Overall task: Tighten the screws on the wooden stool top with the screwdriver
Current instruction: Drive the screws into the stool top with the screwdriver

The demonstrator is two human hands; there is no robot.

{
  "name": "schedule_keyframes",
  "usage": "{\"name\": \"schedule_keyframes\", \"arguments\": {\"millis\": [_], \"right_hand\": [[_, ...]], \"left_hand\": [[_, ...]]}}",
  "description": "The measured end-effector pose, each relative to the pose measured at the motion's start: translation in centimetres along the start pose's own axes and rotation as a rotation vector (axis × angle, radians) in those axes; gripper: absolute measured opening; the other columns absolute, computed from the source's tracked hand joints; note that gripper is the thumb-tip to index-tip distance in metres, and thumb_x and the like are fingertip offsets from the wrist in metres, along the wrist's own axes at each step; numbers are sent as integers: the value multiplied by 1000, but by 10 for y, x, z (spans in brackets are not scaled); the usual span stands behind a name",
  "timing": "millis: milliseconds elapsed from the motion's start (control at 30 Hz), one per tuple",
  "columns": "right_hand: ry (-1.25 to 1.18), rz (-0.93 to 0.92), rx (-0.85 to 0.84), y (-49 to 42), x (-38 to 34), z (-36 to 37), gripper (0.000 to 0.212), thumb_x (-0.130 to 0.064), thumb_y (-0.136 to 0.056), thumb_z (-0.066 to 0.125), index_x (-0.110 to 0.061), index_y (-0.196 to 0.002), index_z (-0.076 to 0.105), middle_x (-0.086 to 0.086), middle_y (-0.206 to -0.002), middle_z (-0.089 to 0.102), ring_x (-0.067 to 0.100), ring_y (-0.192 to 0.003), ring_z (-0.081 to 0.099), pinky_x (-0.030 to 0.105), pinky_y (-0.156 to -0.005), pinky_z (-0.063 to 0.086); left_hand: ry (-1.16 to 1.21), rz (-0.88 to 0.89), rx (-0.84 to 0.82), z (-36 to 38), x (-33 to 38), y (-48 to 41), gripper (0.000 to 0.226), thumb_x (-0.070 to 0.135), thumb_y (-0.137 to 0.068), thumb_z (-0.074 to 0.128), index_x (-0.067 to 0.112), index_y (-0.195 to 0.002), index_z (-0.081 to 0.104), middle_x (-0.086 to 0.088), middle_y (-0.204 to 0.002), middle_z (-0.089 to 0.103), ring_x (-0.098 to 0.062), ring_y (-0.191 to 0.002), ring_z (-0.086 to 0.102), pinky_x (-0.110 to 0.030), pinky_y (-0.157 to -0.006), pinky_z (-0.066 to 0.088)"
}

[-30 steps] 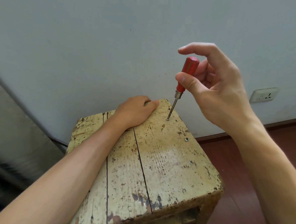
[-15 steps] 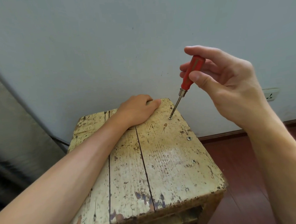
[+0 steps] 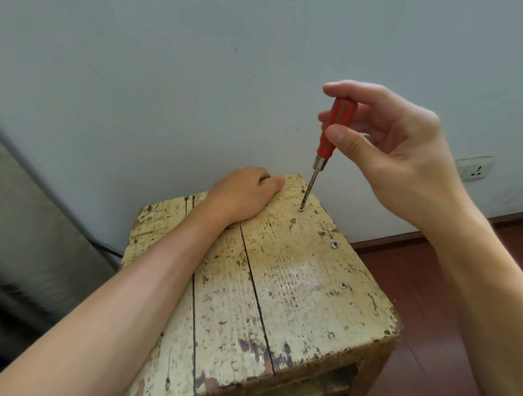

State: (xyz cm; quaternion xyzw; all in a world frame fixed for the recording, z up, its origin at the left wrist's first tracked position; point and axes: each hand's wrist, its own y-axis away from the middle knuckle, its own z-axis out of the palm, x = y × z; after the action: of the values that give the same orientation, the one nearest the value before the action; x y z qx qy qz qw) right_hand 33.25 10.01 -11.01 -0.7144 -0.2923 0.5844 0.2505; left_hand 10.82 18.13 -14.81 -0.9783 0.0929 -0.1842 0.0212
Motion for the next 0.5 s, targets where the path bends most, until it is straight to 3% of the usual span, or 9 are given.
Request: {"name": "schedule_keyframes", "arguments": {"millis": [100,267,367,500], "right_hand": [[-91,10,-125,-1,0,-8,43,3,-106,60,-21,-142,61,8,-125,76,18,-126,72,37,-108,57],[-118,17,-102,0,0,-7,43,6,-105,62,-19,-139,63,10,-120,78,20,-118,76,32,-103,59],[-89,8,-5,1,-1,-2,39,4,-101,69,-18,-134,66,6,-110,79,21,-103,80,38,-97,63],[0,3,106,1,0,10,37,-6,-96,79,-24,-125,63,1,-95,73,18,-86,80,57,-83,59]], "left_hand": [[-3,0,1,0,0,0,50,65,-102,37,27,-110,68,6,-107,68,-21,-100,62,-44,-94,50],[4,1,5,1,0,0,50,64,-102,37,27,-110,68,7,-105,68,-20,-98,62,-43,-93,51],[7,4,6,1,-1,0,49,64,-102,37,27,-110,68,8,-104,68,-19,-98,62,-42,-92,51],[5,5,10,2,-2,-1,49,65,-101,37,28,-108,68,9,-102,68,-18,-96,62,-41,-90,50]]}}
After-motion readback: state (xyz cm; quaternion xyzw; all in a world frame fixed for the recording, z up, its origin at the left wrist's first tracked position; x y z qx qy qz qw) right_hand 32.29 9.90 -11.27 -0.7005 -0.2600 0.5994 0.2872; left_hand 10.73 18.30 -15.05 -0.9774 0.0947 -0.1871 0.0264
